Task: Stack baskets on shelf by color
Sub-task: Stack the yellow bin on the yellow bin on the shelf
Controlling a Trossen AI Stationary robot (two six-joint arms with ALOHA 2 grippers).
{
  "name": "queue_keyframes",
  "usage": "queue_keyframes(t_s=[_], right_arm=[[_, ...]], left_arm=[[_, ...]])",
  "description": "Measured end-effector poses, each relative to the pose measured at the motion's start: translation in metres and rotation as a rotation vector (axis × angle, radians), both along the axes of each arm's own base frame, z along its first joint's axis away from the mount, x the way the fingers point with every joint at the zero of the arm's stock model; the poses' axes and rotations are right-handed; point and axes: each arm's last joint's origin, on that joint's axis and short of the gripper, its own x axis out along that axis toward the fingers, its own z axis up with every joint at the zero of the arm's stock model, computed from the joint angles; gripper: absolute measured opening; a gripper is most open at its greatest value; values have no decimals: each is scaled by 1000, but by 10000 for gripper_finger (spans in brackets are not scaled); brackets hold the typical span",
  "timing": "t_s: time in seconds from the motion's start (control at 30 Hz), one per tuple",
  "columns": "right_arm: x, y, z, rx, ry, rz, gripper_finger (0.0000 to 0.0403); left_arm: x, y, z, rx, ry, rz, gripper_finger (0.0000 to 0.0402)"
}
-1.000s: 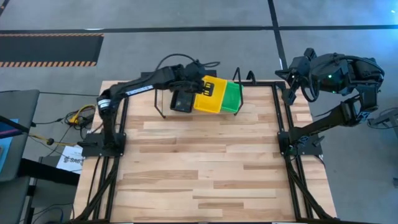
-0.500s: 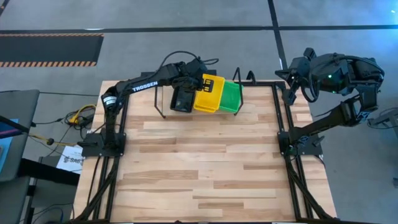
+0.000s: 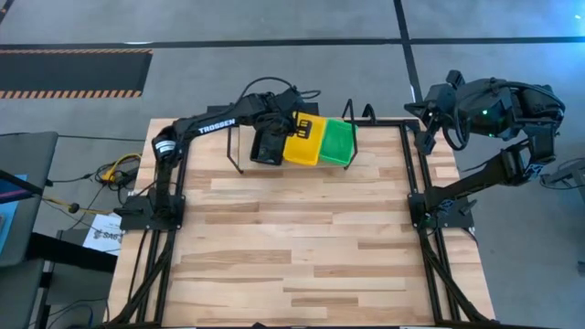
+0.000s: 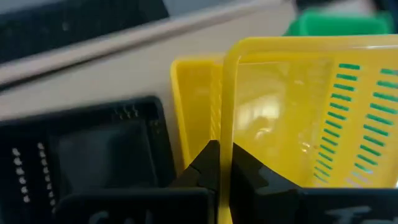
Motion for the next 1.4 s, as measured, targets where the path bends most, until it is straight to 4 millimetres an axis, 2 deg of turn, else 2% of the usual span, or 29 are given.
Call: queue_keyframes(t_s=[0.1,0.27,0.77,1.4], right_arm=[[0,0,0,0,0,0,5],[0,0,0,-8,8,7,6],[0,0,0,-10,9,8,5],[0,0,0,-3,3,1,5]], left_arm=[[2,1,-7,-15,22,-12,0],[6,2,-6,6,-14,-19,0],[-5,15,-8,-22,22,5,0],[-3,13,-8,-68,-7,-55,0]])
